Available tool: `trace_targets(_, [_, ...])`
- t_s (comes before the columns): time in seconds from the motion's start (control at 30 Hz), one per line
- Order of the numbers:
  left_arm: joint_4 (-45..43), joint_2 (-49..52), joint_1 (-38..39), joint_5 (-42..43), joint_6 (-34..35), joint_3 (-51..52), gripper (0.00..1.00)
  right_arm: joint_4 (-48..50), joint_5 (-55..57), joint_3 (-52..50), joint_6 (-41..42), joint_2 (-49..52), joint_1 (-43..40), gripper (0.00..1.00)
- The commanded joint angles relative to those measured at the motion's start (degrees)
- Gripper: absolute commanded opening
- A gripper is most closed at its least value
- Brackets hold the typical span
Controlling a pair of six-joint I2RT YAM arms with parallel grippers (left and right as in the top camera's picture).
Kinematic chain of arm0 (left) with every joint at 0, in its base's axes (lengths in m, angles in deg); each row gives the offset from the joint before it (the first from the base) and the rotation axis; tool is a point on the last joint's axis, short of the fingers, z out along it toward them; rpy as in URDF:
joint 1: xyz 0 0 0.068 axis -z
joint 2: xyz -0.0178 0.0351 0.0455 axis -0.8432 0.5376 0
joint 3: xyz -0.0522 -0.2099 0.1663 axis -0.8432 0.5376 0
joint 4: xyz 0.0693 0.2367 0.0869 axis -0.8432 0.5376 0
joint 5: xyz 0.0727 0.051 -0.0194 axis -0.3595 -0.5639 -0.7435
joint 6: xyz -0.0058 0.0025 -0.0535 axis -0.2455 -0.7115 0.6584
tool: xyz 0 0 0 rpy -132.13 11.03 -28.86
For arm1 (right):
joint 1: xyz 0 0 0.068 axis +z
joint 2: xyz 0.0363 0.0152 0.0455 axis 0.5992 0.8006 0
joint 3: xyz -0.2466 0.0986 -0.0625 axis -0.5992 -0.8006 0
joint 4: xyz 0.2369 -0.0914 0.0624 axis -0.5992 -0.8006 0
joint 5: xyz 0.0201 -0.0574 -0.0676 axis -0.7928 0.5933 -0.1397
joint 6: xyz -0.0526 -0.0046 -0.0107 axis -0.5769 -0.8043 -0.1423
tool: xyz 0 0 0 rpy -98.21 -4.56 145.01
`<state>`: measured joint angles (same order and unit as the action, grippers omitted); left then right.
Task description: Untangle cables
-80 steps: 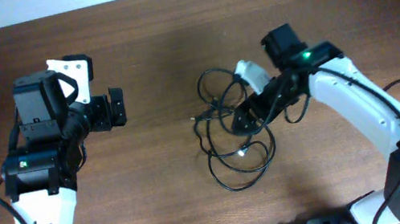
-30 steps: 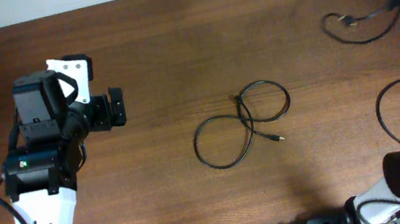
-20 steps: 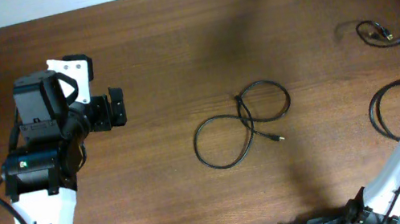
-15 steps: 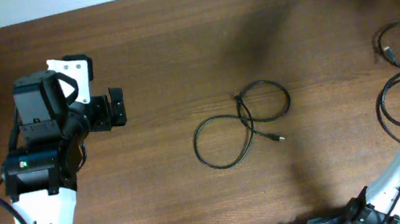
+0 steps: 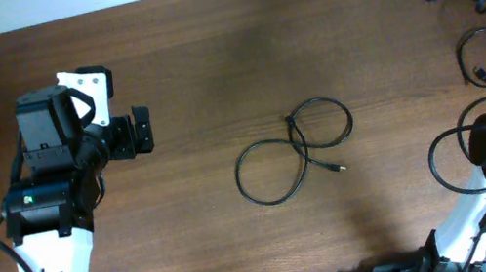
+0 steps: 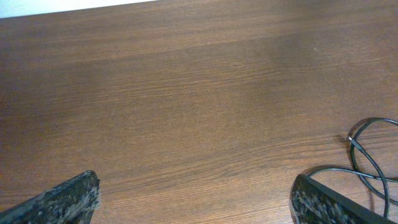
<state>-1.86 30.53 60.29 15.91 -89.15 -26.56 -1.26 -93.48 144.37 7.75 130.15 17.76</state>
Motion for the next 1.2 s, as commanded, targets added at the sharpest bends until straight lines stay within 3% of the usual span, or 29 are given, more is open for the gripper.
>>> trace_targets(0.0, [-0.09,-0.13,-0.24,0.24,0.33,-0.17,0.99,-1.77,-2.03,0.28,-0.59,0.07,5.75,0.99])
trace_targets(0.07, [-0.07,-0.13,-0.24,0.24,0.33,-0.17,0.99,-2.51,-2.03,0.28,-0.52,0.24,9.97,0.99])
trace_targets(0.23, [-0.07,-0.13,-0.24,0.24,0.33,-0.17,0.99,-6.43,-1.11,-4.57,11.76,2.12,20.41,0.99])
trace_targets(0.37, [-0.07,-0.13,-0.24,0.24,0.33,-0.17,0.99,-0.07,7.91,-18.69,27.02,2.12,28.96,0.99])
trace_targets(0.53, [-0.07,-0.13,-0.24,0.24,0.33,-0.17,0.99,9.49,7.96,-32.94,39.26,2.12,39.01,1.00])
trace_targets(0.8, [-0.09,-0.13,-0.24,0.24,0.33,-0.17,0.99,20.26,5.90,-48.54,46.25,2.12,41.29,1.00])
trace_targets(0.9, [-0.09,-0.13,-0.24,0.24,0.33,-0.17,0.99,20.33,5.81,-48.81,46.42,2.12,43.10,0.99])
trace_targets(1.07, [-0.07,-0.13,-0.24,0.24,0.33,-0.17,0.99,20.85,10.69,-48.85,58.14,2.12,46.82,0.98])
trace_targets(1.17, [-0.07,-0.13,-0.24,0.24,0.33,-0.17,0.99,20.44,11.34,-48.85,58.66,2.12,46.84,0.96])
